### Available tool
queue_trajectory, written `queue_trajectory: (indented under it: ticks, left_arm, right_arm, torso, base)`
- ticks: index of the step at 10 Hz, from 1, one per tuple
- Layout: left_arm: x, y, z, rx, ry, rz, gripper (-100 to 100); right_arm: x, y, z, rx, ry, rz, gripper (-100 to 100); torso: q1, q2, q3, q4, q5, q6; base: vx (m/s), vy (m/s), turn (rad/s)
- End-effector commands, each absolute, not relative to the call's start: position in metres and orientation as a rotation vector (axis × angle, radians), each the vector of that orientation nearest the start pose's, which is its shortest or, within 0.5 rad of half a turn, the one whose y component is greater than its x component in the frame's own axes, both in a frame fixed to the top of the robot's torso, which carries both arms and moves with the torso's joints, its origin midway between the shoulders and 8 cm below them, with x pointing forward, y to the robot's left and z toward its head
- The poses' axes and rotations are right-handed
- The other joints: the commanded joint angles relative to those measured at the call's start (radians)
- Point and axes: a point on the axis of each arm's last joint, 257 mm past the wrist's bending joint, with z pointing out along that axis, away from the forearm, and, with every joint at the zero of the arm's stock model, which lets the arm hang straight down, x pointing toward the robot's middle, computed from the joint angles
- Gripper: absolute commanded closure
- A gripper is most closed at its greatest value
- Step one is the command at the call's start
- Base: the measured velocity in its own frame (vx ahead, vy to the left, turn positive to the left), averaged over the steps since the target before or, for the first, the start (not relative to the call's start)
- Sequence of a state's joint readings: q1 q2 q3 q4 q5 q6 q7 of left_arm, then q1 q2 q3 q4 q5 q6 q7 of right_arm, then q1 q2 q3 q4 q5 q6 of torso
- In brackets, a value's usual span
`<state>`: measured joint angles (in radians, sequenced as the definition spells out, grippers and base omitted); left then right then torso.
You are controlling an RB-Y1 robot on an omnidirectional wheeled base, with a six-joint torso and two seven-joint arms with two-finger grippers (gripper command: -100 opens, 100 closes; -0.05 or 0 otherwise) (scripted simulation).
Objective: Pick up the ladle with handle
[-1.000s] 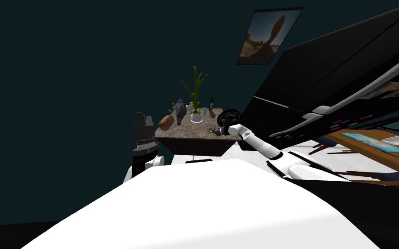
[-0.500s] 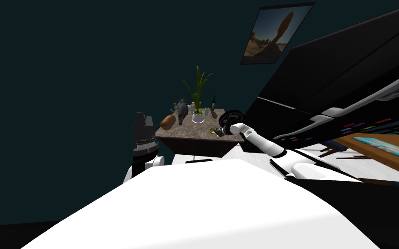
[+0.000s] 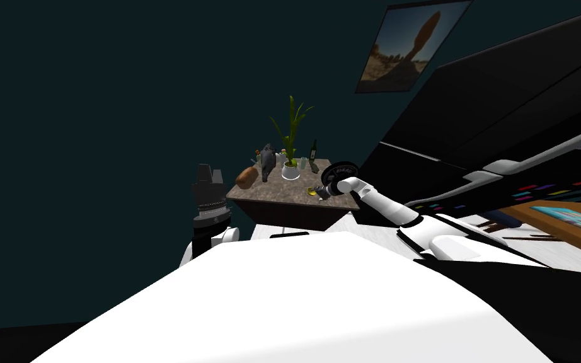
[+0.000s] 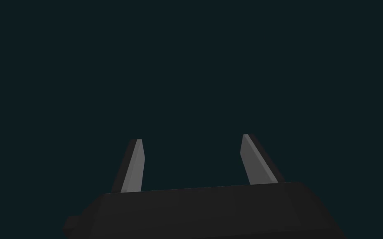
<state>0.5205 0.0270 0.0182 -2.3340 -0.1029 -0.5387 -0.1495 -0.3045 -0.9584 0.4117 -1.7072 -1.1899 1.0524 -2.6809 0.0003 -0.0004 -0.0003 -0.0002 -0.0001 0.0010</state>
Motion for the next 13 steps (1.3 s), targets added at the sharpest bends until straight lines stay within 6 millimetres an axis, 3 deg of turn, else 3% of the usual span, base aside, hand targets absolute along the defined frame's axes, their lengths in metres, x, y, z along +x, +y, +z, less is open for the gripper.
queue_trajectory:
  ticks: [1, 7, 10, 11, 12, 13]
  left_arm:
    - [0.327, 0.266, 0.047, -0.454, 0.671, -1.090, 0]
    - [0.327, 0.266, 0.047, -0.454, 0.671, -1.090, 0]
    - [0.327, 0.266, 0.047, -0.454, 0.671, -1.090, 0]
    - [0.327, 0.266, 0.047, -0.454, 0.671, -1.090, 0]
    - [0.327, 0.266, 0.047, -0.454, 0.671, -1.090, 0]
    - [0.327, 0.266, 0.047, -0.454, 0.671, -1.090, 0]
  right_arm:
    - [0.437, -0.260, -0.302, -2.443, 0.995, -0.296, -100]
    - [0.434, -0.281, -0.301, -2.370, 1.241, -0.216, -100]
    - [0.434, -0.282, -0.301, -2.352, 1.277, -0.206, -100]
    - [0.434, -0.282, -0.301, -2.348, 1.284, -0.204, 0]
    - [0.437, -0.290, -0.304, -2.333, 1.314, -0.204, -100]
    - [0.439, -0.298, -0.308, -2.317, 1.346, -0.205, -100]
  torso:
    - [0.000, 0.000, 0.000, 0.000, 0.000, 0.000]
    - [0.000, 0.000, 0.000, 0.000, 0.000, 0.000]
    - [0.000, 0.000, 0.000, 0.000, 0.000, 0.000]
    - [0.000, 0.000, 0.000, 0.000, 0.000, 0.000]
    - [0.000, 0.001, 0.000, 0.000, 0.000, 0.000]
    - [-0.001, 0.002, 0.001, 0.000, 0.000, -0.001]
  base:
    - [0.013, 0.004, 0.080]
    - [0.013, 0.003, 0.038]
    - [0.005, 0.000, 0.008]
    - [0.000, 0.000, 0.000]
    - [-0.041, -0.012, 0.182]
    - [-0.080, -0.027, 0.354]
